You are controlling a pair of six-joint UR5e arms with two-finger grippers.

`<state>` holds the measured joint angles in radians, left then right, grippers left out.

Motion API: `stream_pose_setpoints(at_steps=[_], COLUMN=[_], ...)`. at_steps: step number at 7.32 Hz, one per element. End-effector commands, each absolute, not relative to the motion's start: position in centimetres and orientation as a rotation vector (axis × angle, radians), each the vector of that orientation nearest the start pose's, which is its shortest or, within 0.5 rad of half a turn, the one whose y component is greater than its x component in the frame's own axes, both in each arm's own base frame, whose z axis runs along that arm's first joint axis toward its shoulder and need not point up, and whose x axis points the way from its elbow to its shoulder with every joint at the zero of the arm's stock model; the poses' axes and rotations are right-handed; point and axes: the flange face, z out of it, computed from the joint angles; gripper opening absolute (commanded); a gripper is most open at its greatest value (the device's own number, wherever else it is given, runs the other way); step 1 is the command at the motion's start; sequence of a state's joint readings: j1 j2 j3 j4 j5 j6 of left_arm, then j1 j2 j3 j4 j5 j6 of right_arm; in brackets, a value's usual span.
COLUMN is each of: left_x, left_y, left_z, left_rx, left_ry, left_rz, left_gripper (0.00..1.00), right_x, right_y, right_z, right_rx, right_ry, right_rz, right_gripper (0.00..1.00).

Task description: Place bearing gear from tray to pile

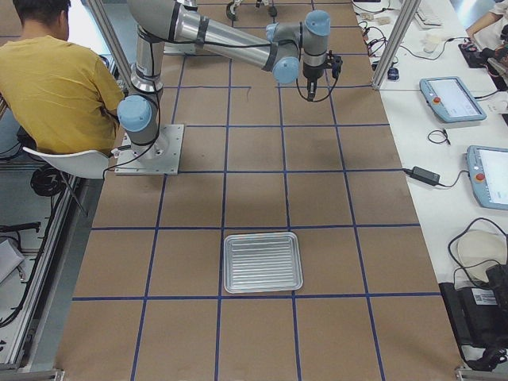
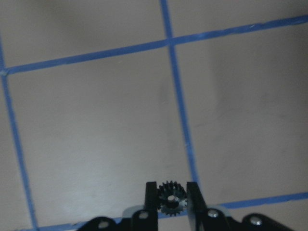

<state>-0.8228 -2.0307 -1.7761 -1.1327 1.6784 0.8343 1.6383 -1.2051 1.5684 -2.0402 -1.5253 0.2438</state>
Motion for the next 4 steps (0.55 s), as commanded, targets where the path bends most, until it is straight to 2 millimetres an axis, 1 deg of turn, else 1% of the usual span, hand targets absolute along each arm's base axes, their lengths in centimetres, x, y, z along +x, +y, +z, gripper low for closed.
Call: stream_pose_setpoints(at_steps=[1,2,3,4], left_x=[29.4,29.3,29.3,29.3], left_y=[-49.7,-49.6,-49.6,-49.6], left_z=[17.6,17.5,17.6,17.7], left_rx=[0.157,0.158,0.155,0.155], left_ry=[3.214,3.218,3.215,3.214], left_rz=[0.407,0.411,0.409,0.407], left_gripper=[0.18,0.43,0.66,0.86], right_x=[31.8,35.4,39.6,42.6], right_y=[-55.5,-53.5,-51.1,-50.6], right_z=[31.5,30.5,28.7,25.9], right_rx=[0.38,0.442,0.422,0.419], right_ry=[3.035,3.024,3.034,3.021], right_rz=[-0.082,-0.045,-0.017,-0.052], right_gripper=[0.1,0.11,0.11,0.13])
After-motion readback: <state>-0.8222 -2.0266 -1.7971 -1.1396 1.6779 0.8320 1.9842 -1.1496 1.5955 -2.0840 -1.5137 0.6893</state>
